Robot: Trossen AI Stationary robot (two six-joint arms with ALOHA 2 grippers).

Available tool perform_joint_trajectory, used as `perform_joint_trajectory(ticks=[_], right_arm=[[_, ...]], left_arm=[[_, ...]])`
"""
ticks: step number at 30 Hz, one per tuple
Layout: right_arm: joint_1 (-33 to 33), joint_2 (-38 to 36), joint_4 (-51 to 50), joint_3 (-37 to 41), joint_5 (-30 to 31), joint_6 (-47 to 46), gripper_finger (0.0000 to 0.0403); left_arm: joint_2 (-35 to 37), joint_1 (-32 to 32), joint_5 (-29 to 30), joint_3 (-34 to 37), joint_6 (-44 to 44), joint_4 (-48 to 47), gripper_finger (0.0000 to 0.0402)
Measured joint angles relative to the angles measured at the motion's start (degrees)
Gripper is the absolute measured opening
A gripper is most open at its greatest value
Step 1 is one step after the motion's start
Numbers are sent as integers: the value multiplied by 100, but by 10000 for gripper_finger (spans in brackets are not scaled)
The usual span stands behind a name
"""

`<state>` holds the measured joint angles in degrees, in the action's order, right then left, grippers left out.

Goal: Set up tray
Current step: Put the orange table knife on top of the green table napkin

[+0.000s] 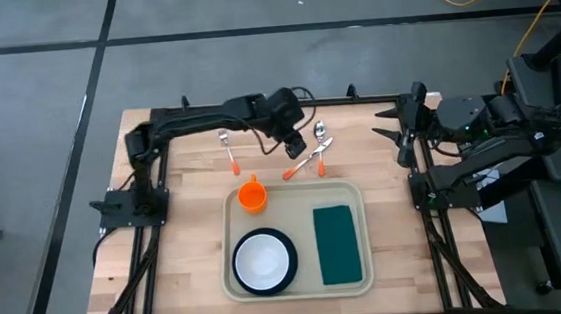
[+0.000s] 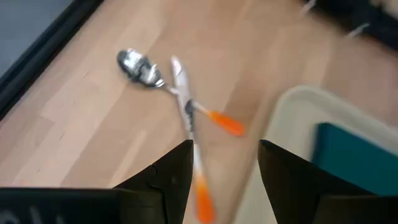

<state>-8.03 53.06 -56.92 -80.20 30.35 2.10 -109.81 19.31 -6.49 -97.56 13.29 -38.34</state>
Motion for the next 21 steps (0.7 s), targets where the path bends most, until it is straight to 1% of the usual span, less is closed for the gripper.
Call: perform_joint_trajectory(ticks=[3,8,14,21], right_arm=[[0,-6,-45,0,77,2,166],[0,-39,-43,0,111,279,166],[41,-133,-43,0,113,438,166],[300,-285,-92,0,107,442,166]], left_arm=[[-290,0,121,0,-10,22,178],[-688,-2,101,-2,71,159,180],[-986,-2,32,-2,256,436,180],[-1373,-13,-140,-11,417,766,180]])
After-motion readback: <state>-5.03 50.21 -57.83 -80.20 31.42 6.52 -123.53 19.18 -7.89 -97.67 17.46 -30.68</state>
